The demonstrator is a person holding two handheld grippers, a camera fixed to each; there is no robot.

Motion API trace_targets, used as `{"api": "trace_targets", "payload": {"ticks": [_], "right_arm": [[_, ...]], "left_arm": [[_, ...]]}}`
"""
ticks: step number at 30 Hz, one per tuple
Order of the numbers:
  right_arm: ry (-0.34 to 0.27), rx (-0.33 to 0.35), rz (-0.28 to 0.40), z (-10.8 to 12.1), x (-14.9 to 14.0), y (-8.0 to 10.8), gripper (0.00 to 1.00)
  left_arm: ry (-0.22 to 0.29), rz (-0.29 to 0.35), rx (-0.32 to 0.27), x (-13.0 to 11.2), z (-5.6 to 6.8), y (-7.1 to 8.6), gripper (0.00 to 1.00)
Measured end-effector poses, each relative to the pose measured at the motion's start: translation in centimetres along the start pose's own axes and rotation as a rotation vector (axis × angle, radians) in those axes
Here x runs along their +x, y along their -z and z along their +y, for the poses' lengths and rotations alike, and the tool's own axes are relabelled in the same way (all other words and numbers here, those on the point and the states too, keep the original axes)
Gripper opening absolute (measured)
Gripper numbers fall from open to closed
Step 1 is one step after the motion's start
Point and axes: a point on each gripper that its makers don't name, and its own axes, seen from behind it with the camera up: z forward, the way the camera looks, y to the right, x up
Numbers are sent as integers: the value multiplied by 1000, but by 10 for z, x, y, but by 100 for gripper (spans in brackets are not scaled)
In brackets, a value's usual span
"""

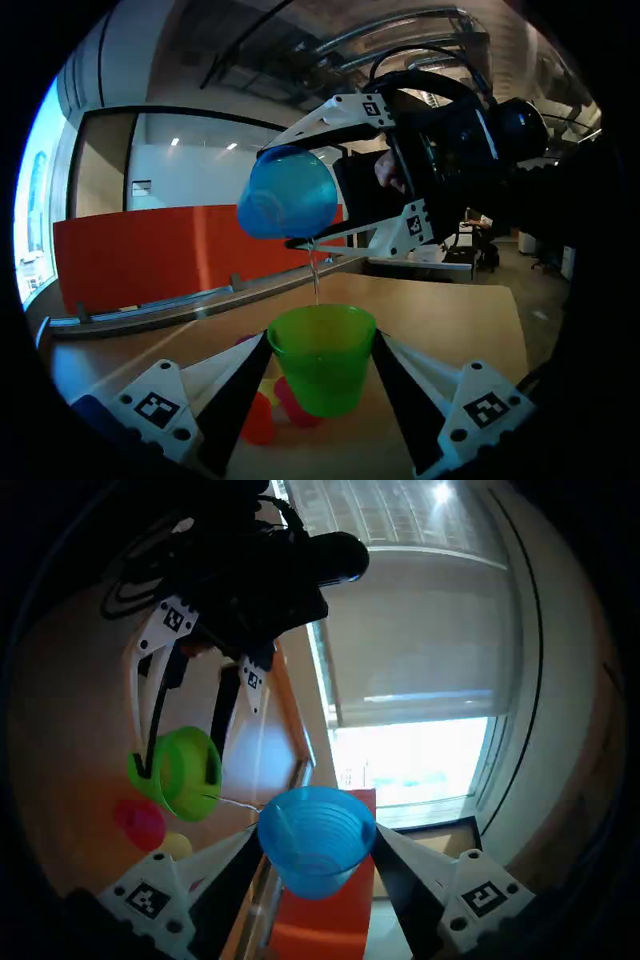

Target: Pour water

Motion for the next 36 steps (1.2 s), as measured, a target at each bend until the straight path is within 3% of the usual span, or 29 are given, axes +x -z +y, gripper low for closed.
{"api": "trace_targets", "payload": {"ticks": [36], "right_arm": [[57,6,-13,-6,-3,-4,91]], "left_arm": [[-5,5,3,0,-1,0,87]]}}
